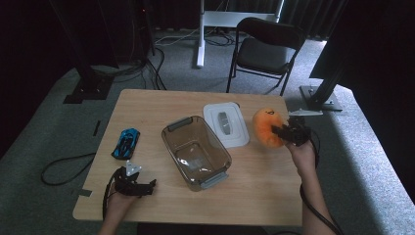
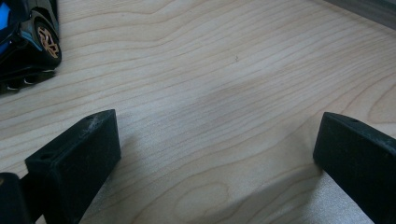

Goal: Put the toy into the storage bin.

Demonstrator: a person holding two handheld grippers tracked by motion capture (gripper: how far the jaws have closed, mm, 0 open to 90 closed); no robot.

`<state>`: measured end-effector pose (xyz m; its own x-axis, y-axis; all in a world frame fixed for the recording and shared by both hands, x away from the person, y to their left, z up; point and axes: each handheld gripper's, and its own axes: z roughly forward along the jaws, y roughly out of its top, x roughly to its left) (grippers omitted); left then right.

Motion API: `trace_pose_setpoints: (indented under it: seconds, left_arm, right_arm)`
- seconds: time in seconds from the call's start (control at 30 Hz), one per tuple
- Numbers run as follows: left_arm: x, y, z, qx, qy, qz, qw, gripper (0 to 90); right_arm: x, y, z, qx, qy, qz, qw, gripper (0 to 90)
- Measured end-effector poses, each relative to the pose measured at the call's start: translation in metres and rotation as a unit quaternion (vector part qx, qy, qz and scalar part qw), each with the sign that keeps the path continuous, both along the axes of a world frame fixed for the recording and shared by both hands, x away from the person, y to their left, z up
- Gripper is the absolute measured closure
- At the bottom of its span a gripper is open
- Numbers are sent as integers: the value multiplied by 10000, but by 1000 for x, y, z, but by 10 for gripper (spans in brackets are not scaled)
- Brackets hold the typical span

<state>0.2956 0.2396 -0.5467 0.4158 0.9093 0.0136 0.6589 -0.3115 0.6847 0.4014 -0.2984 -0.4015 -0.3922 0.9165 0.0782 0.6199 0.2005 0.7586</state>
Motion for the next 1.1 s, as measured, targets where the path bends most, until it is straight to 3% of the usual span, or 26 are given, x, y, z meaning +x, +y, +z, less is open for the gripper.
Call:
trace_pose_setpoints:
  seconds: [0.37,0.8,1.1]
  left_arm:
    - [0,0,0,-5,-1,12,10000,11]
    - [0,0,0,-3,-8,13,10000,11]
    - [0,0,0,-3,-7,4,10000,11]
  right_arm:
    - [-8,29,22,-7,-243,448,9987,691]
    - [-17,57,41,50,-439,932,9947,690]
    - [-26,83,55,111,-638,1383,9883,690]
